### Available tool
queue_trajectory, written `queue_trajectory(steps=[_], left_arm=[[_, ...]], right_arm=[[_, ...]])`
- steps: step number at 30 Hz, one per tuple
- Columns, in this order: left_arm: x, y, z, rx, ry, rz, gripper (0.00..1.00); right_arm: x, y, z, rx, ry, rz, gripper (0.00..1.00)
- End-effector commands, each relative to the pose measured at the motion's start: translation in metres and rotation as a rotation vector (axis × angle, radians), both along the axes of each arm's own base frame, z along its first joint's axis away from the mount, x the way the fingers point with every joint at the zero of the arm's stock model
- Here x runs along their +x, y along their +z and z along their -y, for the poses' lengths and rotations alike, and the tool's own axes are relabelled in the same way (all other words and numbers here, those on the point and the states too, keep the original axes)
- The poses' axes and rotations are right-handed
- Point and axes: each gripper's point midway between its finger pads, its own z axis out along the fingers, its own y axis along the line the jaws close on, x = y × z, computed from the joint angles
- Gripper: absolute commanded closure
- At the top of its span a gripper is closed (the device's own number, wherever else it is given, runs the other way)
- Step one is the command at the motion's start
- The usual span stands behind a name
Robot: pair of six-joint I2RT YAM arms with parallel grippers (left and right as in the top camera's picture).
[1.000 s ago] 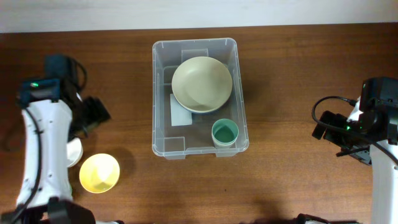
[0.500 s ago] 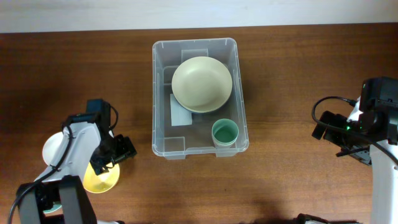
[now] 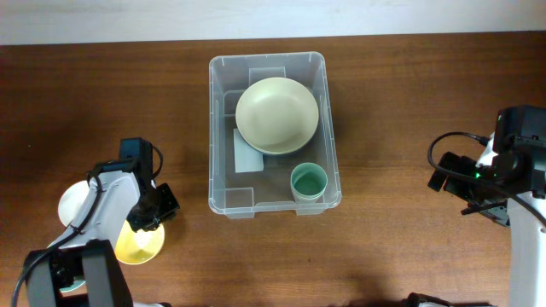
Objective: Pack container
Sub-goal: 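Move the left gripper to the yellow bowl and grasp its rim, then carry the yellow bowl into the container's front left, release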
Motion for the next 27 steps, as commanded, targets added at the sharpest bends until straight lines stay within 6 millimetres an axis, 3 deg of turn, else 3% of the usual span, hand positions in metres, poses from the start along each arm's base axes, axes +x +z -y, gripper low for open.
queue_trajectory(steps=[1, 6, 11, 15, 19, 27], left_arm=[[-0.001, -0.001, -0.002, 0.01, 0.002, -0.004, 0.83], [-0.001, -0.001, -0.002, 0.01, 0.002, -0.004, 0.99], [0.0, 0.0, -0.002, 0.01, 0.001, 0.001, 0.99], [0.012, 0.013, 0.0, 0.01, -0.01, 0.034, 0.99], [0.036, 0.051, 0.011, 0.017, -0.059, 0.133, 0.99], [0.077, 0.171, 0.063, 0.008, -0.227, 0.442, 0.99]], right_arm=[[0.001, 0.0, 0.0, 0.002, 0.001, 0.001, 0.01], [0.001, 0.0, 0.0, 0.002, 0.001, 0.0, 0.01], [0.001, 0.0, 0.0, 0.002, 0.001, 0.0, 0.01], [0.001, 0.0, 0.0, 0.001, 0.001, 0.001, 0.02], [0.001, 0.0, 0.0, 0.001, 0.001, 0.001, 0.01], [0.001, 0.0, 0.0, 0.001, 0.001, 0.001, 0.01]])
